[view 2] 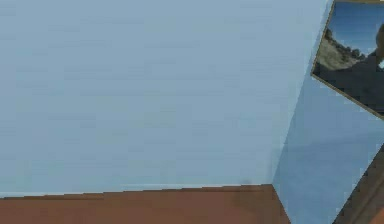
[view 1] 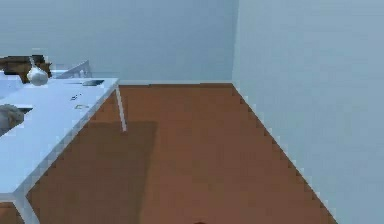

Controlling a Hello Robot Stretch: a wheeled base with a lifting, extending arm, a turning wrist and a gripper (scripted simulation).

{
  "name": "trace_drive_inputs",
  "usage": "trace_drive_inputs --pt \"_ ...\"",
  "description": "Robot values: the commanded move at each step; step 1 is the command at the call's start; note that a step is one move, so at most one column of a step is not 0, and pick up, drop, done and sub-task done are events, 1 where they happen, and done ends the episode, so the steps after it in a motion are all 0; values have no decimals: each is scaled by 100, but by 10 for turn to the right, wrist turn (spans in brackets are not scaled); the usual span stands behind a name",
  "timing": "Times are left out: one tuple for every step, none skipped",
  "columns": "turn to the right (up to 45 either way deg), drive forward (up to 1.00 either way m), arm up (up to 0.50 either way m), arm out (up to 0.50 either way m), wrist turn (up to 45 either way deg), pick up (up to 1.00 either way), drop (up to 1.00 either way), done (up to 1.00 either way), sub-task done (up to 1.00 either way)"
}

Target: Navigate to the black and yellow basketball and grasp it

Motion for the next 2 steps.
trace_drive_inputs --pt "0 5 0 0 0 0 0 0 0" --pt "-450 0 0 0 0 0 0 0 0"
